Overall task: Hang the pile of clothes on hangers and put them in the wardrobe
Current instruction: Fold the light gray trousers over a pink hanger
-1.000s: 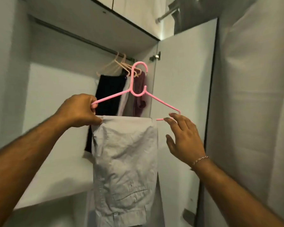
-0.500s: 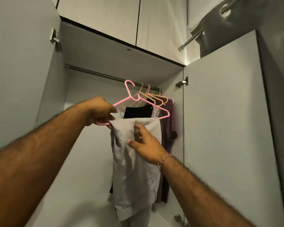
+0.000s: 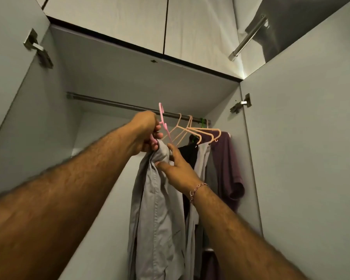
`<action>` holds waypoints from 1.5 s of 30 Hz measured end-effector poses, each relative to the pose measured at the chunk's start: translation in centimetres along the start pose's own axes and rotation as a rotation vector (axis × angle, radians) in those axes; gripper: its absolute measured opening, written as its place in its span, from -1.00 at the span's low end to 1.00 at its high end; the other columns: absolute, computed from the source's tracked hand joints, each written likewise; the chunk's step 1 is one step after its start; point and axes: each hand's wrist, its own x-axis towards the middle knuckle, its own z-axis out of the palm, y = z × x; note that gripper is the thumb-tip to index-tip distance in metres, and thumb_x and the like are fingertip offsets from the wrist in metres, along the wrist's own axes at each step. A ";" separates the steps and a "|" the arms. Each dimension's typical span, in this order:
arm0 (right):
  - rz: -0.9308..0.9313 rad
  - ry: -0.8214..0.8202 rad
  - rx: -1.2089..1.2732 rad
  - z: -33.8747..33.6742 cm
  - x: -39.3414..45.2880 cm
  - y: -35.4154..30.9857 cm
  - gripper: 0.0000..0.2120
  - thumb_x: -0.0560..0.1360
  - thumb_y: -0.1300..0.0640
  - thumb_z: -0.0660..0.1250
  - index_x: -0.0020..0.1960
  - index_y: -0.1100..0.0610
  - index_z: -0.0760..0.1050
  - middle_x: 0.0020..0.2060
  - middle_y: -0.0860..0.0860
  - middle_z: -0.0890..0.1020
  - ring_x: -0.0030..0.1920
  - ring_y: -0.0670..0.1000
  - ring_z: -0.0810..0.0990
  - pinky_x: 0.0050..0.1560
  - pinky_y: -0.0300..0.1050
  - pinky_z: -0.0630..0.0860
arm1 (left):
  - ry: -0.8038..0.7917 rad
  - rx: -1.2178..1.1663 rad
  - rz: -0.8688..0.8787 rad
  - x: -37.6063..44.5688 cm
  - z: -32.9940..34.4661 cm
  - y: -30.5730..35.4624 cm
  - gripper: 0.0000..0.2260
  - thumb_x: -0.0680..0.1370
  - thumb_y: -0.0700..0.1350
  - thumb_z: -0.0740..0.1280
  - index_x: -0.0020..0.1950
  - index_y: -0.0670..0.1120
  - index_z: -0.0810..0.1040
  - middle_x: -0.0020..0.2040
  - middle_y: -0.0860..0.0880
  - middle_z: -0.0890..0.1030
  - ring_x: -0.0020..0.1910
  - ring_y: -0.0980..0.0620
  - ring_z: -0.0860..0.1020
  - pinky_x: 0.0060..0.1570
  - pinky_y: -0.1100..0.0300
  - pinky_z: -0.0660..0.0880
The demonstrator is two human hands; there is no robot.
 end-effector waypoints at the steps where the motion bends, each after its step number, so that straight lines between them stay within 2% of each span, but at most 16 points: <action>1: -0.003 -0.004 0.024 -0.1 1.1 1.5 -0.55 0.63 0.04 0.33 0.44 -0.22 0.30 0.10 -0.23 0.52 0.01 -0.19 0.52 -0.08 -0.26 0.46 | 0.018 0.007 0.004 1.3 0.8 -0.7 -0.78 0.63 -0.14 0.14 -0.19 -0.08 0.45 -0.20 -0.09 0.50 -0.32 0.01 0.43 -0.35 0.18 0.45; 5: 0.003 -0.009 0.065 -0.8 6.4 6.6 -0.62 0.64 -0.01 0.30 0.31 -0.41 0.31 0.15 -0.18 0.56 0.14 -0.07 0.57 0.25 0.13 0.59 | 0.087 0.058 0.024 7.4 4.5 -2.4 -0.77 0.67 -0.13 0.15 -0.16 -0.11 0.46 -0.08 -0.14 0.52 -0.25 -0.03 0.45 -0.29 0.16 0.48; 7: 0.022 -0.015 0.107 -1.1 9.1 8.5 -0.65 0.62 -0.03 0.30 0.17 -0.51 0.34 0.14 -0.12 0.59 0.15 0.00 0.61 0.25 0.20 0.60 | 0.138 0.097 -0.004 10.4 5.9 -2.8 -0.79 0.68 -0.14 0.16 -0.13 -0.14 0.43 -0.03 -0.16 0.51 -0.16 -0.07 0.45 -0.07 0.09 0.54; 9: 0.018 -0.019 0.152 -1.4 11.7 10.8 -0.64 0.58 -0.06 0.31 0.09 -0.58 0.37 0.13 -0.07 0.62 0.15 0.06 0.63 0.22 0.23 0.61 | 0.177 0.098 -0.032 12.8 7.2 -3.5 -0.78 0.70 -0.12 0.14 -0.12 -0.14 0.42 -0.03 -0.12 0.48 -0.24 -0.02 0.42 -0.20 0.19 0.46; 11: -0.003 -0.001 0.214 -1.3 14.1 12.8 -0.62 0.56 -0.09 0.29 0.22 -0.55 0.38 0.17 -0.05 0.63 0.19 0.08 0.63 0.24 0.23 0.61 | 0.197 0.096 -0.027 15.1 8.4 -3.7 -0.79 0.71 -0.11 0.12 -0.06 -0.14 0.43 -0.06 -0.10 0.46 -0.29 0.03 0.38 -0.34 0.20 0.35; 14: -0.027 0.008 0.308 -1.2 16.9 15.0 -0.58 0.63 -0.11 0.25 0.46 -0.36 0.32 0.24 -0.04 0.62 0.23 0.07 0.61 0.28 0.22 0.59 | 0.209 0.111 -0.019 18.5 9.5 -4.2 -0.77 0.71 -0.10 0.13 -0.10 -0.13 0.43 -0.16 -0.06 0.44 -0.27 0.04 0.40 -0.36 0.18 0.32; 17: -0.041 0.020 0.374 -1.6 19.5 16.8 -0.64 0.68 -0.14 0.21 0.47 -0.30 0.33 0.23 -0.07 0.63 0.22 0.05 0.62 0.28 0.19 0.59 | 0.190 0.140 0.087 21.5 10.3 -4.2 -0.80 0.71 -0.07 0.13 0.03 -0.15 0.46 -0.08 -0.10 0.48 -0.17 0.02 0.45 -0.30 0.18 0.38; 22: 0.026 0.039 0.363 -1.9 22.7 19.4 -0.54 0.57 -0.18 0.25 0.45 -0.36 0.30 0.27 -0.03 0.60 0.25 0.12 0.60 0.30 0.26 0.56 | 0.121 0.278 0.145 25.4 11.1 -5.1 -0.74 0.70 -0.03 0.10 -0.08 -0.11 0.45 -0.17 -0.11 0.50 -0.24 -0.02 0.45 -0.11 0.11 0.43; 27: 0.091 0.075 0.361 -2.1 24.7 21.0 -0.49 0.53 -0.13 0.29 0.46 -0.34 0.29 0.23 -0.01 0.62 0.20 0.13 0.62 0.26 0.25 0.59 | 0.021 0.364 0.146 28.0 12.4 -5.9 -0.67 0.70 -0.09 0.09 -0.21 -0.13 0.46 -0.26 -0.13 0.47 -0.30 -0.02 0.43 -0.23 0.14 0.41; 31: 0.089 0.141 0.345 -2.1 24.0 21.7 -0.68 0.57 -0.06 0.26 0.32 -0.24 0.45 0.13 -0.01 0.67 0.15 0.11 0.66 0.26 0.24 0.59 | -0.059 0.386 0.158 28.8 13.3 -6.8 -0.69 0.68 -0.06 0.14 -0.19 -0.11 0.53 -0.28 -0.09 0.48 -0.34 0.01 0.43 -0.27 0.14 0.41; 35: -0.002 0.258 0.319 -1.2 21.0 21.9 -0.62 0.61 -0.19 0.26 0.40 -0.18 0.47 0.18 -0.13 0.66 0.19 -0.02 0.63 0.33 0.09 0.53 | 0.005 0.295 0.225 28.9 12.2 -8.6 -0.71 0.70 -0.02 0.16 0.10 -0.17 0.59 -0.23 -0.13 0.53 -0.40 -0.01 0.43 -0.34 0.19 0.38; 37: -0.097 0.312 0.267 -0.2 18.5 22.0 -0.48 0.54 -0.27 0.34 0.46 -0.20 0.42 0.23 -0.22 0.63 0.21 -0.15 0.61 0.31 -0.10 0.51 | 0.104 0.189 0.332 28.6 11.2 -9.7 -0.70 0.65 0.03 0.22 0.03 -0.16 0.63 -0.16 -0.16 0.58 -0.38 -0.06 0.47 -0.33 0.15 0.44; 39: -0.085 0.368 0.225 1.3 16.0 22.7 -0.34 0.49 -0.19 0.46 0.52 -0.14 0.34 0.28 -0.20 0.61 0.22 -0.16 0.59 0.30 -0.16 0.50 | 0.251 0.168 0.430 27.9 10.0 -11.7 -0.66 0.51 0.11 0.26 -0.06 -0.15 0.64 -0.16 -0.13 0.64 -0.30 -0.08 0.52 -0.20 0.01 0.58; 40: -0.049 0.401 0.198 2.1 14.8 23.2 -0.32 0.49 -0.11 0.49 0.53 -0.11 0.32 0.27 -0.15 0.61 0.19 -0.13 0.60 0.28 -0.16 0.51 | 0.311 0.211 0.476 27.2 9.3 -13.2 -0.69 0.49 0.10 0.26 -0.09 -0.12 0.63 -0.18 -0.07 0.64 -0.25 -0.08 0.54 -0.12 -0.04 0.59; 42: 0.025 0.445 0.172 3.7 12.6 24.6 -0.35 0.49 0.01 0.49 0.52 -0.08 0.32 0.22 -0.08 0.64 0.12 -0.07 0.62 0.24 -0.11 0.56 | 0.368 0.329 0.555 24.9 8.1 -17.0 -0.84 0.56 0.04 0.28 -0.08 -0.01 0.58 -0.15 0.03 0.62 -0.14 -0.01 0.58 -0.06 0.04 0.54; 45: 0.095 0.326 0.180 7.1 8.1 27.6 -0.29 0.49 -0.01 0.50 0.54 -0.14 0.26 0.18 -0.05 0.67 0.10 -0.02 0.68 0.18 0.05 0.65 | 0.328 0.609 0.603 19.3 5.9 -24.8 -0.81 0.56 0.04 0.28 0.12 0.04 0.57 0.04 0.06 0.62 -0.05 0.05 0.59 0.00 0.11 0.52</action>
